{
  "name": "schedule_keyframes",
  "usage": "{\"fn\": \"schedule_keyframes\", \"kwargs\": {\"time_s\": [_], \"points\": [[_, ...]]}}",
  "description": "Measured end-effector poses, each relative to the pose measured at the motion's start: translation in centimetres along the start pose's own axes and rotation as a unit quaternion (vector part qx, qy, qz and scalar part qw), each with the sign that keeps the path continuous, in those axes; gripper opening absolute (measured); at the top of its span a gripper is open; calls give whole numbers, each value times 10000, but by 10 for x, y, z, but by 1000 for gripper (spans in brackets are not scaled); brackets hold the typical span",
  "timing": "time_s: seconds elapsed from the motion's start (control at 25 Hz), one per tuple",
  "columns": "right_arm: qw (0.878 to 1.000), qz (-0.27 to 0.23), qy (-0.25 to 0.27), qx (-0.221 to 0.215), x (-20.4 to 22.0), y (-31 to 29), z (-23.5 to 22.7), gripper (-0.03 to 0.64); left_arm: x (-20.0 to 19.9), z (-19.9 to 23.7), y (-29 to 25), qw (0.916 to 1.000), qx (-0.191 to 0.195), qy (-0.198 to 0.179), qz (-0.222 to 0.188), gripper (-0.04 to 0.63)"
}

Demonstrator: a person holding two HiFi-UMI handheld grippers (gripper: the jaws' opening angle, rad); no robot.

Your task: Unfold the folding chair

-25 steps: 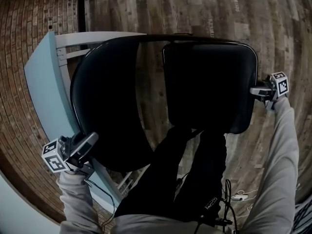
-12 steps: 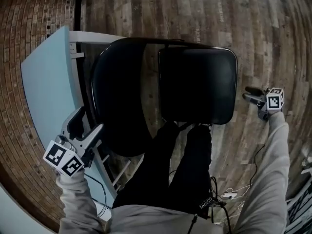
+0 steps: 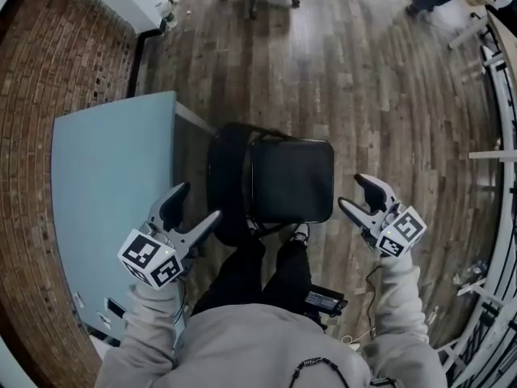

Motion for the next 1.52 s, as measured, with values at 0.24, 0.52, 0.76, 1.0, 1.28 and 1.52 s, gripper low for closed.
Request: {"fn": "schedule_keyframes", "kwargs": {"time_s": [0.24,0.52,0.76,1.0,1.28,1.52], "points": [[9908,-621,1200,5,-203,-16,167,281,-100,-94,103,9808,630,-1304,-1308,357],[9762,-1076,1817,492,-285,-33,266,180,-139,-122,191,9411,1149,-2002,-2470,64],[9718,-1439,1532,1067,-308,-27,291,8,-142,-126,203,9343,1393,-1986,-2612,8],[9702,-1393,1494,1305,-309,-12,290,8,-148,-126,201,9302,1415,-1960,-2762,6],[9679,-1304,1525,1513,-312,-7,280,8,-155,-115,199,9331,1323,-1905,-2747,7],[9675,-1260,1434,1656,-304,5,275,8,-155,-124,197,9336,1339,-1972,-2675,7]]}}
Point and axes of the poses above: the fingertips, and each gripper's own axes: y backward along the fingers, z to its left, x out of its underside, the point moved 3 cm from there along y, backward along the fingers, and after that the axes turned 8 degrees about y, right-handed, at the moved point
